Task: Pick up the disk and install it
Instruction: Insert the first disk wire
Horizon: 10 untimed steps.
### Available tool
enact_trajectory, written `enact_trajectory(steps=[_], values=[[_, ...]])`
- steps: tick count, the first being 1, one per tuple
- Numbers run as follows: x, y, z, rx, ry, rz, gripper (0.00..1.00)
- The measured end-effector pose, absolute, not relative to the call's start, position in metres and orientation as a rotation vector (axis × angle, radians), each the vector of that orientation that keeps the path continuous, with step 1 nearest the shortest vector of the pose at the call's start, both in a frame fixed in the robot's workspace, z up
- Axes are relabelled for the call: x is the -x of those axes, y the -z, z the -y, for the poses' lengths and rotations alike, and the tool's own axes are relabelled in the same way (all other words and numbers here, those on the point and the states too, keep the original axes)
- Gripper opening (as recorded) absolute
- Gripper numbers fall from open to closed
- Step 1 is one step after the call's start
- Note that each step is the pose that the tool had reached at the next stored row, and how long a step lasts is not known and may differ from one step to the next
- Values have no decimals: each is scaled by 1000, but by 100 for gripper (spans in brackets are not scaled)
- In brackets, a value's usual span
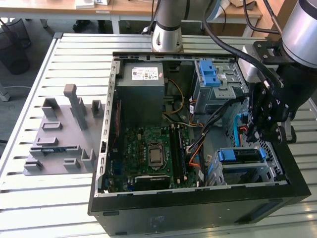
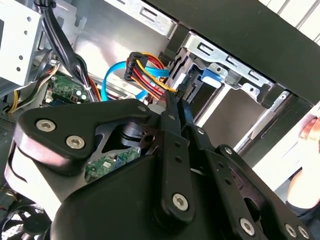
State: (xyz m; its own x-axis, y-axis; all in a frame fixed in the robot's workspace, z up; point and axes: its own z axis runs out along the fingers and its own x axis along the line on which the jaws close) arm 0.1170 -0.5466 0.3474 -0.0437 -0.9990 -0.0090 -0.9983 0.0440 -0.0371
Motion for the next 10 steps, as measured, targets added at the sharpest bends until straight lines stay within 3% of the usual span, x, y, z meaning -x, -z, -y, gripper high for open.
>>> enact_trajectory(steps=[10], values=[[-117,-342,556,2146,34,-2252,16]])
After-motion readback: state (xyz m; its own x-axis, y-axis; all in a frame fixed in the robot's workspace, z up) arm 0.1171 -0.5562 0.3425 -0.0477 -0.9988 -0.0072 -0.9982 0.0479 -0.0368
